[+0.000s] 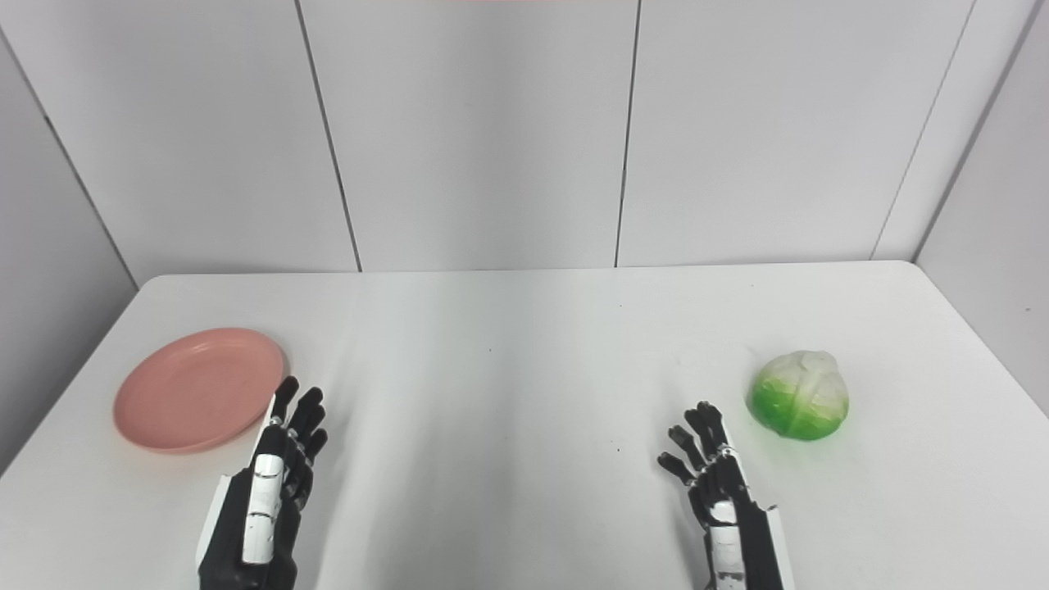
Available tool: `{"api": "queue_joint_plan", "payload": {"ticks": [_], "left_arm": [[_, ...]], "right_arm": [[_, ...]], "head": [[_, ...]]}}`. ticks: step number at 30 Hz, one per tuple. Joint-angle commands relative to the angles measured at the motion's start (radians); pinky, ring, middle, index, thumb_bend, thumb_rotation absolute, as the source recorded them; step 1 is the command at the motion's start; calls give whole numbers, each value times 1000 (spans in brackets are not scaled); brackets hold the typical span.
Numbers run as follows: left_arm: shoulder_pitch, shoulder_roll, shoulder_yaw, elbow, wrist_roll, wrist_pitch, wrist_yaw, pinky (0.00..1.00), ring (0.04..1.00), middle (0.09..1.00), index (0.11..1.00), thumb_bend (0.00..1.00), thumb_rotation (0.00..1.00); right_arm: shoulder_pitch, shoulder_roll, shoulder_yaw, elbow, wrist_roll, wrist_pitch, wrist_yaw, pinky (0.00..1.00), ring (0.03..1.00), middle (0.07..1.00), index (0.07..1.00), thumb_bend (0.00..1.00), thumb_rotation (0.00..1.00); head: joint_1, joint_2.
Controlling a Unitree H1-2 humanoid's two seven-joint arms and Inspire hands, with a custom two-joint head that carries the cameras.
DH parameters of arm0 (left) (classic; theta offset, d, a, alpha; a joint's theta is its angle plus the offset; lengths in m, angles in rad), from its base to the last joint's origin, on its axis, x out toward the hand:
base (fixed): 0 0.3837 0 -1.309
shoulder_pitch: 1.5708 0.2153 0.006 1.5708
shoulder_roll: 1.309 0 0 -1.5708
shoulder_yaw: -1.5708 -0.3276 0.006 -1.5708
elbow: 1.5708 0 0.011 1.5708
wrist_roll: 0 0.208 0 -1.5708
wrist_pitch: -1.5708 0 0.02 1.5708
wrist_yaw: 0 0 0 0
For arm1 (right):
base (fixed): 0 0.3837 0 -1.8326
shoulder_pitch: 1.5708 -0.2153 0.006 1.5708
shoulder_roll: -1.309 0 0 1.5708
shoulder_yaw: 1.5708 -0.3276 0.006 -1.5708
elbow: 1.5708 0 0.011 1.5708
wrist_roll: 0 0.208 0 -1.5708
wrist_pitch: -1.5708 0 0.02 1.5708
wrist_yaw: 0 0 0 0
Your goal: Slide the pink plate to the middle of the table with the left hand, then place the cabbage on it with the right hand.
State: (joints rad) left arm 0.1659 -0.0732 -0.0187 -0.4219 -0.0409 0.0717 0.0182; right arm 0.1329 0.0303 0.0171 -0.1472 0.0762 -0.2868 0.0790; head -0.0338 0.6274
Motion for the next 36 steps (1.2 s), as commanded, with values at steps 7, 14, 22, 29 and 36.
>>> {"api": "queue_joint_plan", "payload": {"ticks": [7,14,22,29,36], "left_arm": [[121,-1,-8,7,-3,-75,5,1000,980,964,999,790,934],[124,4,-10,3,18,-66,9,972,956,945,930,813,929],[124,3,-11,4,17,-69,8,959,948,937,911,819,927],[126,-3,-18,9,18,-69,10,961,950,938,911,815,927],[125,-9,-33,45,27,-97,13,966,949,930,911,787,923]], "right_arm": [[74,-42,-31,-7,17,-72,36,854,920,958,982,828,991],[77,-37,-35,-9,14,-72,40,855,915,949,975,821,982],[79,-35,-35,-15,14,-70,41,859,912,946,968,806,975],[79,-39,-42,-9,22,-73,47,858,913,948,969,807,969],[74,-49,-58,33,45,-98,63,864,910,948,965,813,959]], "head": [[1,0],[0,-4],[1,-3],[22,-19],[76,-67]]}}
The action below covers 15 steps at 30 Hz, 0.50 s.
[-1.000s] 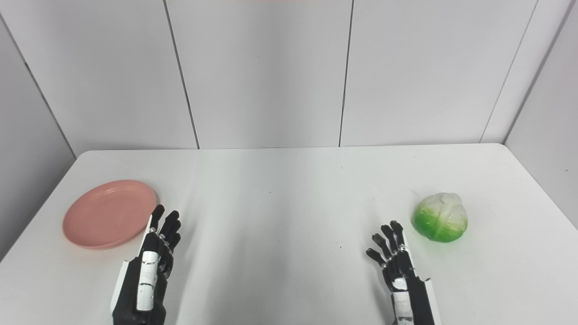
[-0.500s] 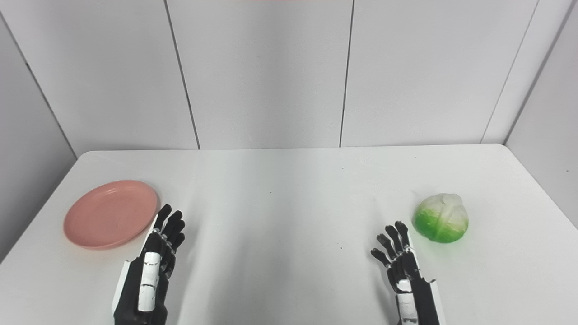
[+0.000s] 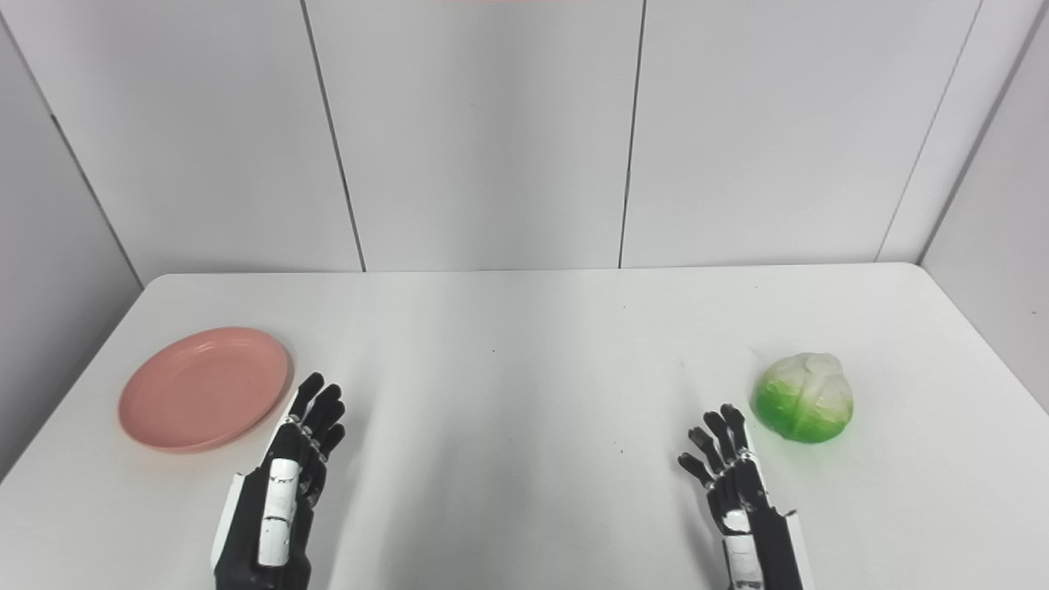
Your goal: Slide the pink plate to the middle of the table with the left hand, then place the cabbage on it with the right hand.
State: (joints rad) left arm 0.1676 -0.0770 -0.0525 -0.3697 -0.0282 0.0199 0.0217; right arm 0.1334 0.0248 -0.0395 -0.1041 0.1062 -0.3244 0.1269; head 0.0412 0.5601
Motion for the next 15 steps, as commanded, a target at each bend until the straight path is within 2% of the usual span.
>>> {"api": "queue_joint_plan", "payload": {"ticks": [1,6,10,15], "left_arm": [[123,-6,-3,3,20,-56,10,967,949,931,912,786,924],[121,-22,-25,42,37,-84,20,964,944,927,901,777,919],[114,-27,-42,79,53,-116,32,965,938,929,904,704,920],[106,-27,-56,121,71,-158,47,946,926,924,902,663,907]], "right_arm": [[73,-47,-5,0,20,-67,19,867,911,950,965,811,960],[64,-59,-27,46,47,-95,40,894,928,969,978,799,971],[53,-70,-38,81,72,-116,57,934,940,982,992,775,993],[46,-79,-46,111,101,-121,72,971,963,999,1000,762,998]], "head": [[23,-17],[91,-55],[125,-80],[151,-121]]}}
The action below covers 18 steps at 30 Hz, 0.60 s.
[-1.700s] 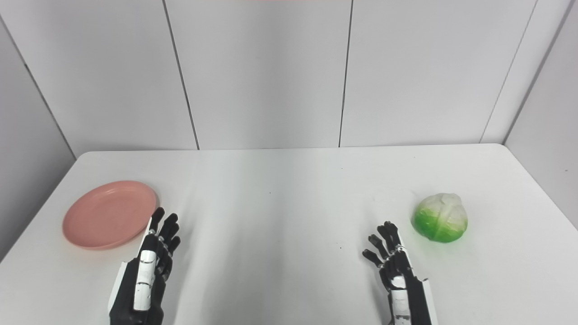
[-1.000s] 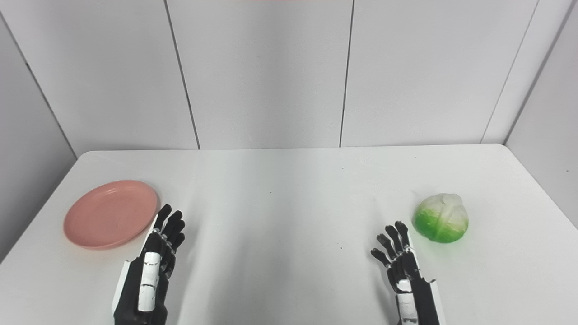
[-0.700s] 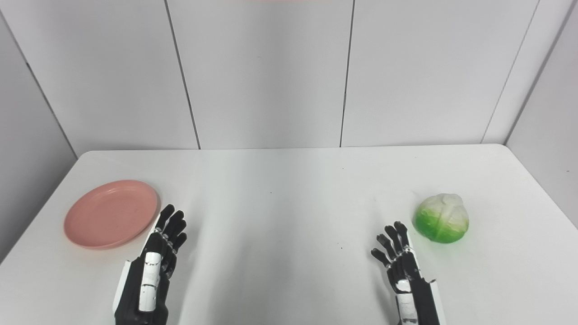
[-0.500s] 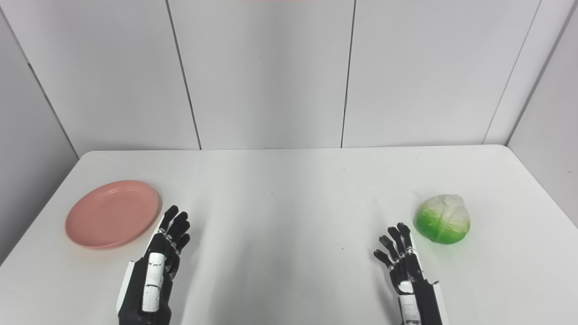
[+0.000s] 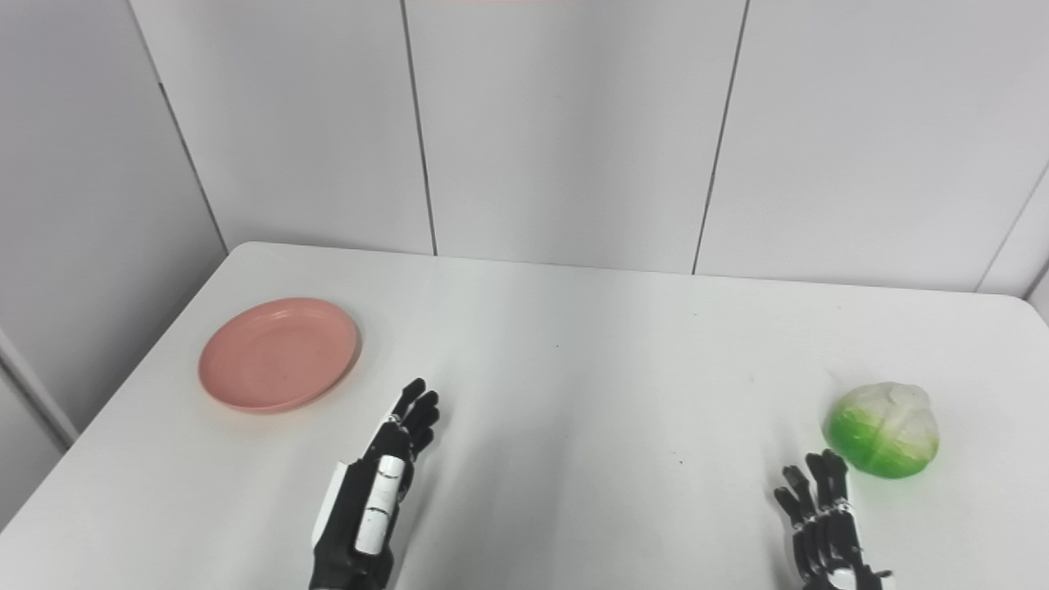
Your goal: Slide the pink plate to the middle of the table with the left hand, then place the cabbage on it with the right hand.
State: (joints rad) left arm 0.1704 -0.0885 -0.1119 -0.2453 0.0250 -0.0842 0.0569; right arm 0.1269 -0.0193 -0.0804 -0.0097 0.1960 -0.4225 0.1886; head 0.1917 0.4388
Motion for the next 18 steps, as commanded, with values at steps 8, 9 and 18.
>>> {"api": "queue_joint_plan", "payload": {"ticks": [8,9,18], "left_arm": [[95,-11,4,27,22,-75,26,914,917,912,884,686,877],[95,-10,4,24,21,-73,26,915,918,911,882,687,874],[95,-9,0,16,12,-80,21,944,920,916,911,642,868]], "right_arm": [[44,-30,-3,49,7,-41,11,970,959,996,1000,749,1000],[44,-29,-2,47,6,-40,9,967,958,992,996,748,1000],[49,-29,-2,30,0,-31,3,938,948,983,963,749,994]], "head": [[-7,-33],[-9,-26],[-17,-11]]}}
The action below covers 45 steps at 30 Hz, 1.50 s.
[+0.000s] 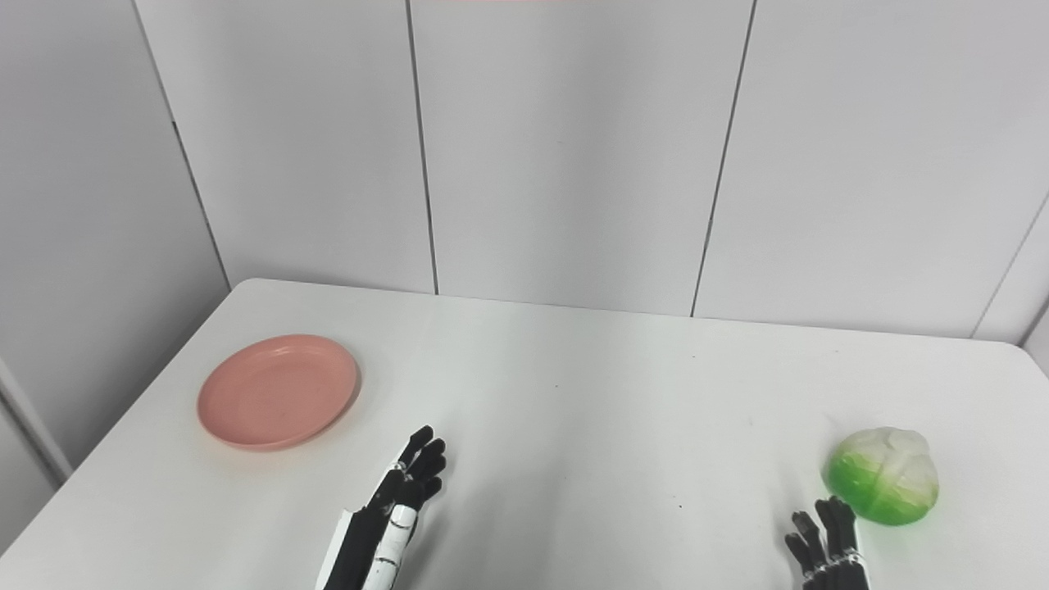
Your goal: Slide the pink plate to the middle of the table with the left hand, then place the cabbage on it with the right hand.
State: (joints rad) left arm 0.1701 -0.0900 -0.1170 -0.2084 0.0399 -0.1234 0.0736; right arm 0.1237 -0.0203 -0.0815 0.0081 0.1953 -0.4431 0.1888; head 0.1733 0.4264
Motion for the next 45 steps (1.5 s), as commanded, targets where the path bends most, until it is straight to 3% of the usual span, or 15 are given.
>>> {"api": "queue_joint_plan", "payload": {"ticks": [1,5,9,12,17,21,26,32,38,45], "left_arm": [[94,-8,5,-23,0,-41,6,942,915,914,913,638,870],[90,-10,6,-32,1,-44,7,933,910,903,908,644,866],[80,-12,11,-63,-24,-51,4,909,916,903,963,659,839],[50,-15,20,-98,-33,-42,9,891,902,904,974,737,837],[-65,-1,60,-132,-17,-35,12,824,849,876,967,794,850],[-158,19,100,-151,-2,18,11,874,863,885,993,840,866],[-279,70,163,-148,-40,78,1,902,870,890,981,831,871],[-413,157,242,-100,-66,159,1,851,864,886,945,866,864],[-496,198,315,-64,-181,267,-4,862,876,882,929,809,906],[-598,278,397,97,-258,310,-5,925,914,917,911,793,908]], "right_arm": [[52,-29,-1,11,3,-9,4,934,943,978,957,743,988],[54,-31,1,10,9,-13,11,926,927,968,947,741,975],[55,-27,6,7,17,-7,11,928,927,964,934,764,950],[53,-24,9,14,12,-14,11,920,925,963,929,760,963],[46,-18,13,28,12,-15,12,923,927,963,922,767,947],[44,-10,15,30,3,-19,9,905,919,955,913,772,946],[48,-4,21,24,2,-21,11,883,904,939,902,764,939],[52,-1,26,18,5,-22,14,871,893,922,881,764,926],[51,-3,28,18,-1,-23,14,860,887,917,873,764,920],[46,1,34,25,-10,-21,12,858,889,915,866,770,903]], "head": [[1,1],[2,-2],[5,-1],[12,-6],[25,-18],[25,-16],[20,-14],[14,-12],[13,-8],[6,-12]]}}
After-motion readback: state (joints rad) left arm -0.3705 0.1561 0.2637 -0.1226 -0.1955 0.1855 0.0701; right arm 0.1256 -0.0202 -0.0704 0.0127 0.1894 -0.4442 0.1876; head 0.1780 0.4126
